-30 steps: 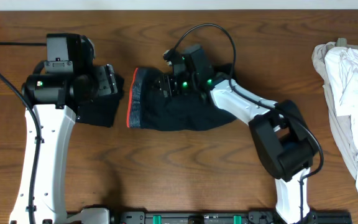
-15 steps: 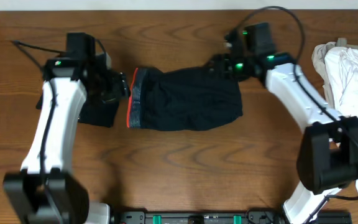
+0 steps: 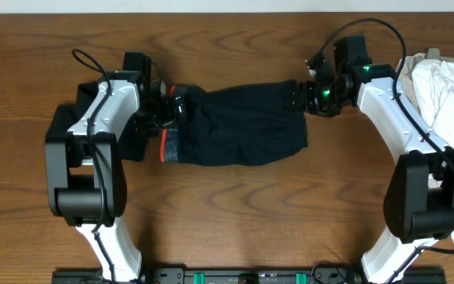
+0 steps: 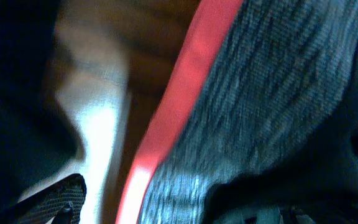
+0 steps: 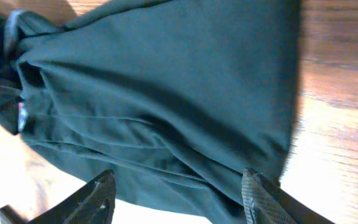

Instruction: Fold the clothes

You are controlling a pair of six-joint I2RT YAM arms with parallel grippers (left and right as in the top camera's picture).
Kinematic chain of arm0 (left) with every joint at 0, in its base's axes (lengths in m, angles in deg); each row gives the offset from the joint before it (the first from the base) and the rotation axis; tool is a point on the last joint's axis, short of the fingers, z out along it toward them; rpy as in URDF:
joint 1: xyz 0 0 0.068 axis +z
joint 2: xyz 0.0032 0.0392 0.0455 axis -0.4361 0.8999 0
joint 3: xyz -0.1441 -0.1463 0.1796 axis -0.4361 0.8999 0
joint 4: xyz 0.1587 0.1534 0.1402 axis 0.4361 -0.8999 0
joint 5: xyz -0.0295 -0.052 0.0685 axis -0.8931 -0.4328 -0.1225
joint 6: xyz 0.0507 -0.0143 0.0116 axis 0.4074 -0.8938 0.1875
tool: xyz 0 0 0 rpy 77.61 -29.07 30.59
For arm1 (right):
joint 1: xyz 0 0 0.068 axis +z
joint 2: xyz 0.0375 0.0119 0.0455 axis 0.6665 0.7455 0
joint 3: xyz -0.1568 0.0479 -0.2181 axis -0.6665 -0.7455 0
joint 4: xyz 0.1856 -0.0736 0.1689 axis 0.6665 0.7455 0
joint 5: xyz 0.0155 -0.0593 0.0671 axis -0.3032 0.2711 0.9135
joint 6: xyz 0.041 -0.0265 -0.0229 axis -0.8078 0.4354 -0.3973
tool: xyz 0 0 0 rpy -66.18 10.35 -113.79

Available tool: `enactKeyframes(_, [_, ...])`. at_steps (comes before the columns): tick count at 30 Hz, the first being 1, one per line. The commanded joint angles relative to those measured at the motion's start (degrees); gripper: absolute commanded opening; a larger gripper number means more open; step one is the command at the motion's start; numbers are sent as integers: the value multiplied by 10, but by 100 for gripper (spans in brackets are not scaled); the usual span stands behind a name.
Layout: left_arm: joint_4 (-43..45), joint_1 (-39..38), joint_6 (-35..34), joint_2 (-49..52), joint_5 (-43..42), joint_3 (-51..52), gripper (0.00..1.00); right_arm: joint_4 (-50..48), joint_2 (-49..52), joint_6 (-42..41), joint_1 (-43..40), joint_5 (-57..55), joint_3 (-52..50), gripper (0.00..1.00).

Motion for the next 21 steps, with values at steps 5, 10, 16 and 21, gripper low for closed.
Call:
enactKeyframes(5, [43, -34, 32, 42, -16, 2, 97, 7, -5, 18, -5, -30, 3, 63])
enactKeyframes(10, [55, -50, 53, 47, -16, 2, 43, 9, -5, 18, -5, -32, 3, 63])
enactKeyframes(16, [-19, -50, 137, 38, -9, -10, 6, 26, -5, 18, -14, -49, 3, 60])
enactKeyframes(21, [-158, -50, 141, -10, 123, -51, 6, 45, -5, 18, -34, -49, 3, 59])
